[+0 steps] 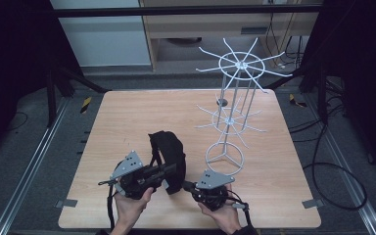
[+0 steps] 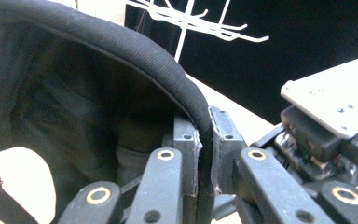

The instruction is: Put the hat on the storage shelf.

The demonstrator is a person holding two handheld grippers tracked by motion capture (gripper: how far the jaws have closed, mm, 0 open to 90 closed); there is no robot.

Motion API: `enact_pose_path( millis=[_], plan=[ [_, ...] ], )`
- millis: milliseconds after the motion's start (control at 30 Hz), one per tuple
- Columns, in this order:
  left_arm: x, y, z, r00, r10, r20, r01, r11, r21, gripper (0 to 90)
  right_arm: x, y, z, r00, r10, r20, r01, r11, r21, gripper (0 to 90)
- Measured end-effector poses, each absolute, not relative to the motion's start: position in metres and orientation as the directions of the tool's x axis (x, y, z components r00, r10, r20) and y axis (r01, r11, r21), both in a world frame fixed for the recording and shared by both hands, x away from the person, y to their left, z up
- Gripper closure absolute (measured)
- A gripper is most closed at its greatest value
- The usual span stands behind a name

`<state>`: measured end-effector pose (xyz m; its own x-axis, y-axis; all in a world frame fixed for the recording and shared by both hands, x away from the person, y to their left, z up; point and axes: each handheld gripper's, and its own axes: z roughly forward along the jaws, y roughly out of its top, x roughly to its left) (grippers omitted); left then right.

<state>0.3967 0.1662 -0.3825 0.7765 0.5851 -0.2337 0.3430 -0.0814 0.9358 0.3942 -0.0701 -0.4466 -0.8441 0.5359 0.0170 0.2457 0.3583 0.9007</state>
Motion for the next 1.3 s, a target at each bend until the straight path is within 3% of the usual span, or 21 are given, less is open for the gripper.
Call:
enact_pose_path(
  millis=[233, 533, 867, 1300],
  plan=[
    [0.393, 0.178, -0.389, 0.769, 0.598, -0.225, 0.349, -0.098, 0.932, 81.6, 0.393, -0.073, -0.440, -0.826, 0.560, -0.065, 0.216, 0.421, 0.881, 90.0],
    [0.377, 0.209, -0.397, 0.699, 0.691, -0.184, 0.355, -0.112, 0.928, 75.2, 0.390, -0.051, -0.436, -0.849, 0.524, -0.071, 0.204, 0.448, 0.871, 90.0],
    [0.379, 0.250, -0.413, 0.604, 0.769, -0.209, 0.421, -0.086, 0.903, 70.9, 0.392, -0.009, -0.441, -0.861, 0.506, -0.048, 0.221, 0.457, 0.862, 90.0],
    [0.397, 0.271, -0.442, 0.477, 0.858, -0.192, 0.528, -0.105, 0.843, 50.9, 0.402, 0.012, -0.455, -0.853, 0.522, -0.017, 0.281, 0.487, 0.827, 90.0]
  ],
)
